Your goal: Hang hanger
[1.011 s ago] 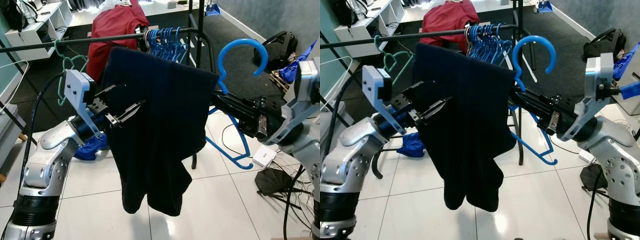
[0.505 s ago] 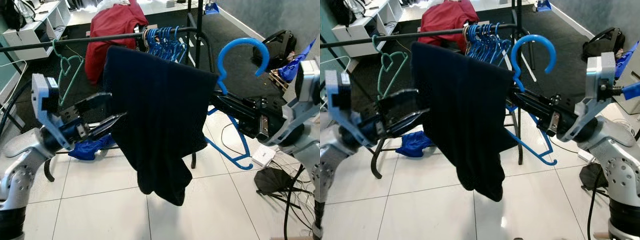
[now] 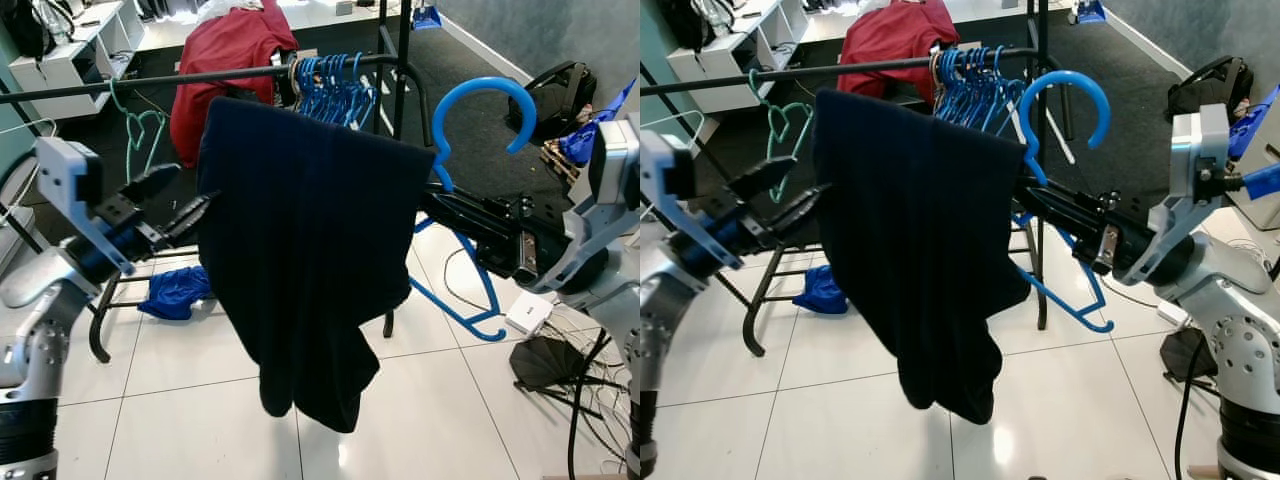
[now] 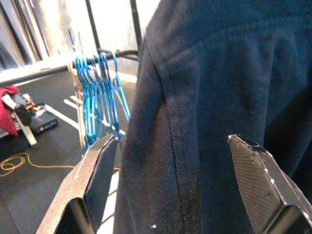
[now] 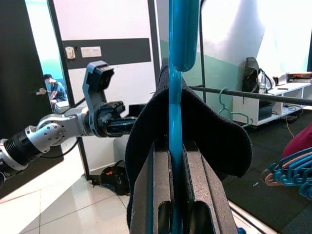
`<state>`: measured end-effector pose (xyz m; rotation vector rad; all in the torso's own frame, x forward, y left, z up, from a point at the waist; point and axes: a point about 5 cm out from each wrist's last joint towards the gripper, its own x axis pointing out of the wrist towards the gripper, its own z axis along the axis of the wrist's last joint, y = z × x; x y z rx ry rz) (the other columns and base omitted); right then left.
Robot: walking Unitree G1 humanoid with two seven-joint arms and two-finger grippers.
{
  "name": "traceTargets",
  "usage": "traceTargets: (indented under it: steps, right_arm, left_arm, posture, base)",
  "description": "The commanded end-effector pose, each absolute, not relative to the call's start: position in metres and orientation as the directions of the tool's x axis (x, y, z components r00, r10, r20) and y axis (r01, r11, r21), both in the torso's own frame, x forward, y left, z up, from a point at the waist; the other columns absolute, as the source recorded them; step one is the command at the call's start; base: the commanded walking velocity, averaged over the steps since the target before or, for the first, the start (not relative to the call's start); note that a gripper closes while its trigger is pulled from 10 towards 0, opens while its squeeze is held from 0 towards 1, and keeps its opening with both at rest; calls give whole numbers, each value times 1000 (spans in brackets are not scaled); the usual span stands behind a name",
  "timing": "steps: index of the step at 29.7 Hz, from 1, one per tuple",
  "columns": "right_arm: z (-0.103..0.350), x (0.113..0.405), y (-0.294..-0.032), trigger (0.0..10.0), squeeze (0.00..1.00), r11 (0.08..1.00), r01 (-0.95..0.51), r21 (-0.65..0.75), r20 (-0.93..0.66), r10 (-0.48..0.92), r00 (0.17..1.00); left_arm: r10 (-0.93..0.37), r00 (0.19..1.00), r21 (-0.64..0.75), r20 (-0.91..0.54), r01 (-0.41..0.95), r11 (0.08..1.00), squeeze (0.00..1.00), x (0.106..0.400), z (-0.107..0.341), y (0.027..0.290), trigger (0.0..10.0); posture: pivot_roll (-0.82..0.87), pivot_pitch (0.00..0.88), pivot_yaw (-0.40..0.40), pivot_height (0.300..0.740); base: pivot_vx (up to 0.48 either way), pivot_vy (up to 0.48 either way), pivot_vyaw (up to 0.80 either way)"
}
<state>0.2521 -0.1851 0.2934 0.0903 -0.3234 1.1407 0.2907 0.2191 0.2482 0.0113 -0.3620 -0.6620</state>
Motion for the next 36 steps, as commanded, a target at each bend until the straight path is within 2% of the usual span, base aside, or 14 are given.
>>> traceTargets:
  steps: [1,8,12,13,17,23,30,33,35,36]
  right_arm:
    - [301,245,-181,0,0,381,-916,-130,320,890,325]
    - [300,244,-180,0,0,379,-917,-128,319,891,324]
    - [301,244,-180,0,0,379,-917,-128,320,891,323]
    - [301,244,-180,0,0,380,-916,-129,320,890,324]
    - [301,244,-180,0,0,381,-915,-129,321,890,325]
    - [300,243,-180,0,0,380,-916,-127,320,890,325]
    - [298,242,-180,0,0,381,-917,-118,313,891,329]
    - [289,244,-183,0,0,404,-909,-105,260,893,367]
    - [264,249,-189,0,0,456,-886,-82,111,888,447]
    - [264,249,-189,0,0,456,-886,-82,111,888,447]
  left_arm:
    - [-666,686,111,293,667,736,0,285,240,207,10000]
    - [-710,649,102,274,714,692,0,281,236,198,10000]
    - [-640,712,100,289,643,760,0,290,235,201,10000]
    - [-616,732,98,290,618,780,0,293,235,203,0]
    - [-577,765,97,287,576,812,0,298,235,207,0]
    - [-448,844,143,293,425,894,0,309,241,223,0]
    - [-364,882,183,300,321,929,0,315,247,237,0]
    - [-313,892,205,325,257,944,0,318,256,246,0]
    - [-246,898,218,366,174,960,0,321,268,258,0]
    - [-246,898,218,366,174,960,0,321,268,258,0]
  posture:
    - [-127,104,84,740]
    - [-126,106,86,740]
    - [-128,107,87,740]
    - [-128,107,88,740]
    - [-128,107,87,740]
    - [-128,107,89,740]
    - [-129,109,90,740]
    - [-129,109,89,740]
    - [-130,111,89,740]
    - [-130,111,89,740]
  base:
    - [0,0,0]
    - [0,0,0]
    - [0,0,0]
    - [0,0,0]
    - [0,0,0]
    - [0,0,0]
    - [0,0,0]
    - [0,0,0]
    - [0,0,0]
    - [0,0,0]
